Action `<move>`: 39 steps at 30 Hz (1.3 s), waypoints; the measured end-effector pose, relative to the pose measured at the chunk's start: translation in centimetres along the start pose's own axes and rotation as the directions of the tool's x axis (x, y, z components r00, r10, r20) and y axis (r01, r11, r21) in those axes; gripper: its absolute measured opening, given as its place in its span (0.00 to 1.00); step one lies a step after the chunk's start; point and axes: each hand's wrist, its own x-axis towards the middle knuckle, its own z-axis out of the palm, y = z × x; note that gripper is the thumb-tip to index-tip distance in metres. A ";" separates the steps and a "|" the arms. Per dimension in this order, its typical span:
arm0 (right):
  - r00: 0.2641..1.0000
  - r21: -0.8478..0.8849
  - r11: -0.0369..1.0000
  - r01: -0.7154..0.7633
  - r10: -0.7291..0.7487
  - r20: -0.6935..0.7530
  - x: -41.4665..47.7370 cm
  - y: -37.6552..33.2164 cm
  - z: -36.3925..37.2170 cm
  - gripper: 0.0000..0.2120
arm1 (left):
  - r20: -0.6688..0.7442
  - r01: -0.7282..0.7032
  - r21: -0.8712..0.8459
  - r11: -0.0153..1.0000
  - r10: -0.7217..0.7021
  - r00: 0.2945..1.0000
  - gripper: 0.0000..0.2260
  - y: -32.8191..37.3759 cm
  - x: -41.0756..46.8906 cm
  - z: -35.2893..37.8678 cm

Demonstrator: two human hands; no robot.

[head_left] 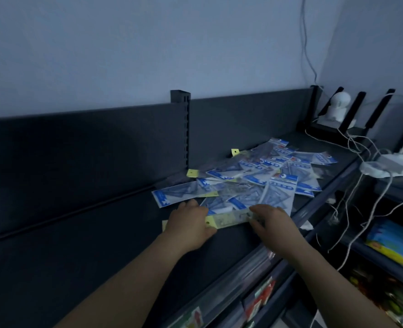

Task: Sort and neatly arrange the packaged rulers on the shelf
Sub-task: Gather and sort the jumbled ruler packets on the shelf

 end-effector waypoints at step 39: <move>0.948 0.198 0.951 0.237 -0.271 0.166 8.3 14.4 -3.1 0.20 | 0.105 0.187 -0.167 0.968 -0.171 0.980 0.13 11.1 5.4 1.0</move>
